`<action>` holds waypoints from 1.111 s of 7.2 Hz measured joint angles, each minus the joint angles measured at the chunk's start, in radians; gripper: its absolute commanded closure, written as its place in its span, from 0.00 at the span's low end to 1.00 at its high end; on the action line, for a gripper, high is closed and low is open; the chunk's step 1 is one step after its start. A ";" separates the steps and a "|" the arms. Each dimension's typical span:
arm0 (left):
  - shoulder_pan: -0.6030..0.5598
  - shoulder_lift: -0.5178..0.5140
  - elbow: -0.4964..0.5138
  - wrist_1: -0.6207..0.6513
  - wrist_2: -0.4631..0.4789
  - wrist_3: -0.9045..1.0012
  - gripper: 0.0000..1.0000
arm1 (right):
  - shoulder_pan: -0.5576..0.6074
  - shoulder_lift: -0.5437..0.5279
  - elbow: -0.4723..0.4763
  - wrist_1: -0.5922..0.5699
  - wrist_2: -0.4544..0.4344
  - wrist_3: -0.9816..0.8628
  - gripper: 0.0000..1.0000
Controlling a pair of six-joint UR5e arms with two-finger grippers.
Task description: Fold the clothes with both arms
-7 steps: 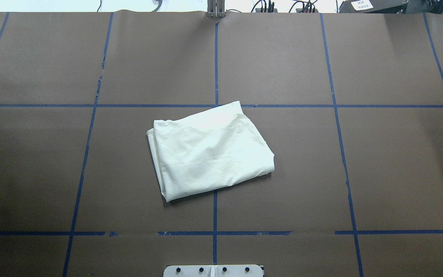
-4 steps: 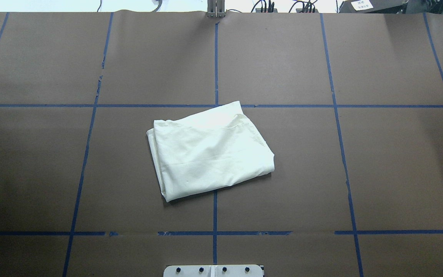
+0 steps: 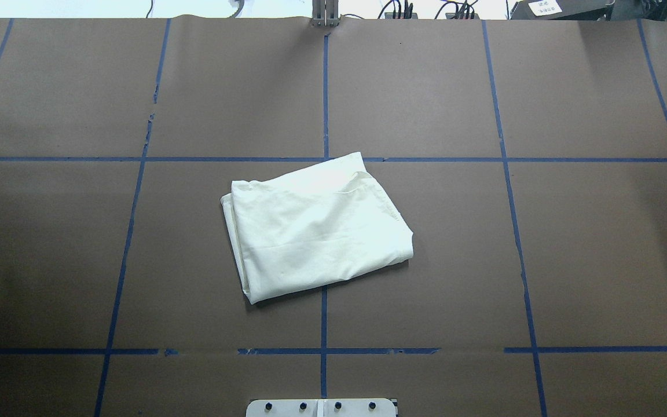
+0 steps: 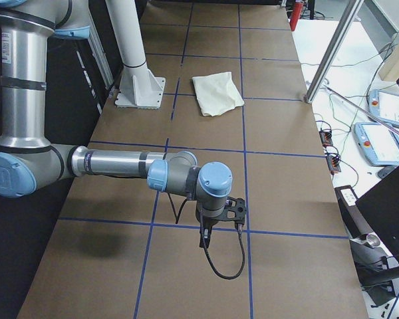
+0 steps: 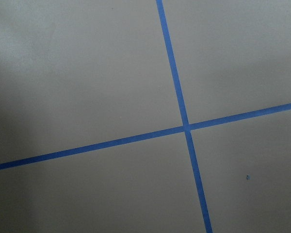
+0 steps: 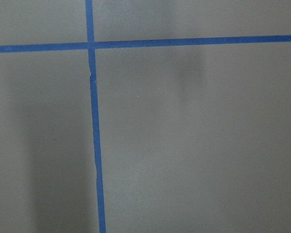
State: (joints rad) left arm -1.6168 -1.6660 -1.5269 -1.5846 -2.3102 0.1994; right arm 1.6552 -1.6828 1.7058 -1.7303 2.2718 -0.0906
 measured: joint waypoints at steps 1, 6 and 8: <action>0.000 0.002 0.000 0.000 0.000 0.000 0.00 | 0.000 0.000 0.000 0.000 0.000 0.000 0.00; 0.000 0.011 -0.001 -0.002 -0.002 -0.002 0.00 | 0.000 -0.003 0.000 0.000 0.000 -0.004 0.00; 0.000 0.012 -0.001 -0.002 -0.002 -0.002 0.00 | 0.000 -0.003 0.000 0.000 0.000 -0.006 0.00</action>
State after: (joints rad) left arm -1.6168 -1.6539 -1.5278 -1.5861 -2.3117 0.1979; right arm 1.6552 -1.6862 1.7054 -1.7303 2.2716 -0.0970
